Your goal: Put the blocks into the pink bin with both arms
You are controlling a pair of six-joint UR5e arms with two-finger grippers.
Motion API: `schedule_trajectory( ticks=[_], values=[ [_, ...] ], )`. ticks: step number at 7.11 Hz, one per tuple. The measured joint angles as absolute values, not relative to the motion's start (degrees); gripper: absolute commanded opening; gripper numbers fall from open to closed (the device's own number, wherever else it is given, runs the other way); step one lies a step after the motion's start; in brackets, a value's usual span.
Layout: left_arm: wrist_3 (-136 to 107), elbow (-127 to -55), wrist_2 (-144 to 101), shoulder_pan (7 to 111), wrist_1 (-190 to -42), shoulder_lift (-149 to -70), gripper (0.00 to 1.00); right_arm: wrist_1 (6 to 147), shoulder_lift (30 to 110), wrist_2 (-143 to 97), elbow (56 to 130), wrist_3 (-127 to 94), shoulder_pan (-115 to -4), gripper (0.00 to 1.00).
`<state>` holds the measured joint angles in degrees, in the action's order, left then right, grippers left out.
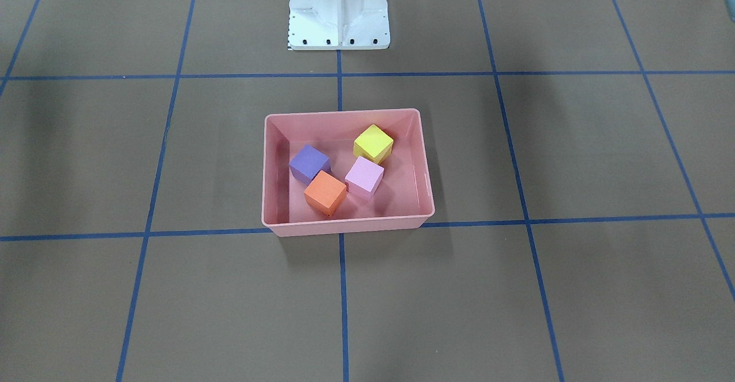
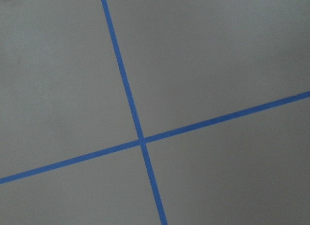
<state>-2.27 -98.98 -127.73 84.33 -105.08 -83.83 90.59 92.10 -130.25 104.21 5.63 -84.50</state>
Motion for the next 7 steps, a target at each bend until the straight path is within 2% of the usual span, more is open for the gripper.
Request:
schedule_trajectory(
  ticks=[2,7],
  values=[
    [-2.2,-95.72,-126.13,84.67,-105.07,-83.59,1.0,90.52,94.13,-128.13,100.56,6.21,-85.14,1.0],
    [-2.55,-98.25,-132.29,86.28,-96.32,-83.78,1.0,90.99,93.99,-134.66,97.32,5.98,-89.73,1.0]
  ],
)
